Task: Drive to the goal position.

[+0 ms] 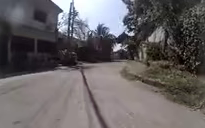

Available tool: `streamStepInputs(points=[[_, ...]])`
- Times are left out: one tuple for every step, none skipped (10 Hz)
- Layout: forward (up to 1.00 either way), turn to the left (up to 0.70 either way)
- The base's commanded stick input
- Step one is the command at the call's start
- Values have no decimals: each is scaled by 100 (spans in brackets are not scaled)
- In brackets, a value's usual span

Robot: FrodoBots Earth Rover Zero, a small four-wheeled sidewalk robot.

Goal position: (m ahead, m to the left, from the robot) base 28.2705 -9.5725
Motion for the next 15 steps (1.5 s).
streamStepInputs(points=[[100, 0], [100, 0], [100, 0], [100, 0], [100, 0], [100, 0], [100, 0], [100, 0], [100, 0], [100, 0], [100, 0], [100, 0], [100, 0], [100, 0], [100, 0]])
